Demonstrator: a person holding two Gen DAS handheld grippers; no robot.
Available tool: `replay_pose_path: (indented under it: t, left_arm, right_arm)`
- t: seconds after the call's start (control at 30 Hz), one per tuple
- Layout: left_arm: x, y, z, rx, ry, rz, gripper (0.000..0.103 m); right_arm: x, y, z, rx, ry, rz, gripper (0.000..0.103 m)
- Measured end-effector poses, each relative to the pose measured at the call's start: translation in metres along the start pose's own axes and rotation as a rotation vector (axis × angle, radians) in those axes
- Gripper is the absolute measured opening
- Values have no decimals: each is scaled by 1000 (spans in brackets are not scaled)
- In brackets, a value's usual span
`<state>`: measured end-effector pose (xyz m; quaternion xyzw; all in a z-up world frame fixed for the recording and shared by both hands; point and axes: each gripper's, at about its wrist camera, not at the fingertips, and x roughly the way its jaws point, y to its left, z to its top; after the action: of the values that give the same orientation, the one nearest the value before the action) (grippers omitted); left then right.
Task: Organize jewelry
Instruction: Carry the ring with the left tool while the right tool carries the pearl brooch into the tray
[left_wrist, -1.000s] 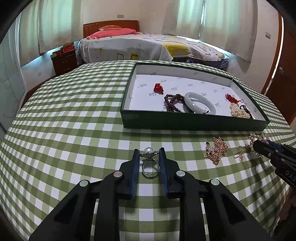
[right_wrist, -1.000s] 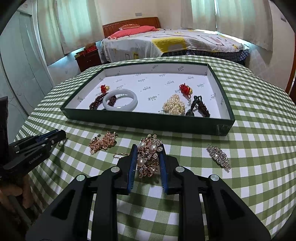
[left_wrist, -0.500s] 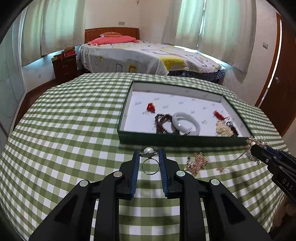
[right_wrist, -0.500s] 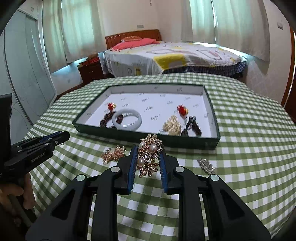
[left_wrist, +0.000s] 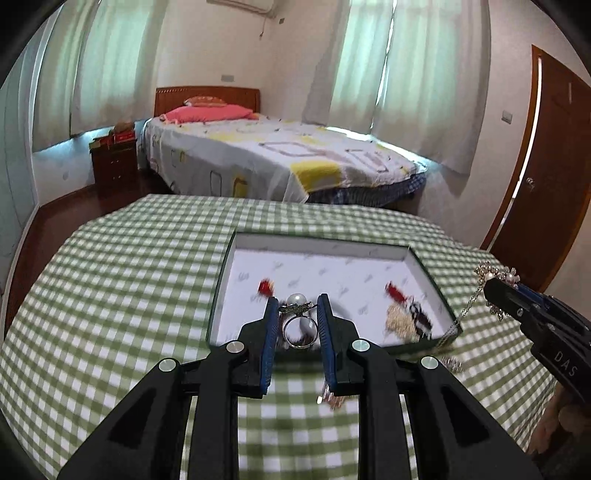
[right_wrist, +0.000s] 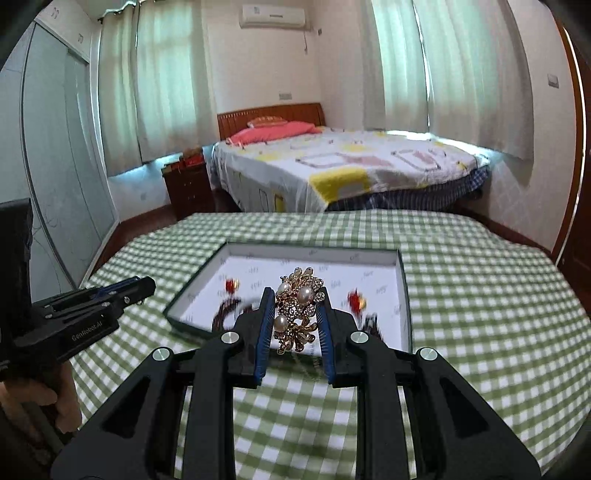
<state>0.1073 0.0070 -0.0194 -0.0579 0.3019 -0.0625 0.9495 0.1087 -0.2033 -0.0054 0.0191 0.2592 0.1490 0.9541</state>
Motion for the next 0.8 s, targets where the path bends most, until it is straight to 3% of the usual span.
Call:
replay_pose_path:
  t: [0.27,0.53,0.8]
  left_arm:
    - [29,-7,40,9,-53,-10,22]
    - [77,-10,68,3,-54,-5,22]
    - [146,-12,48,23,75,22,22]
  right_arm:
    - [25,-11,42,-14,-64,-9,23]
    - [77,-28,59,-4,-40,-15,23]
    - [141,-36,31,17,66,-20,23]
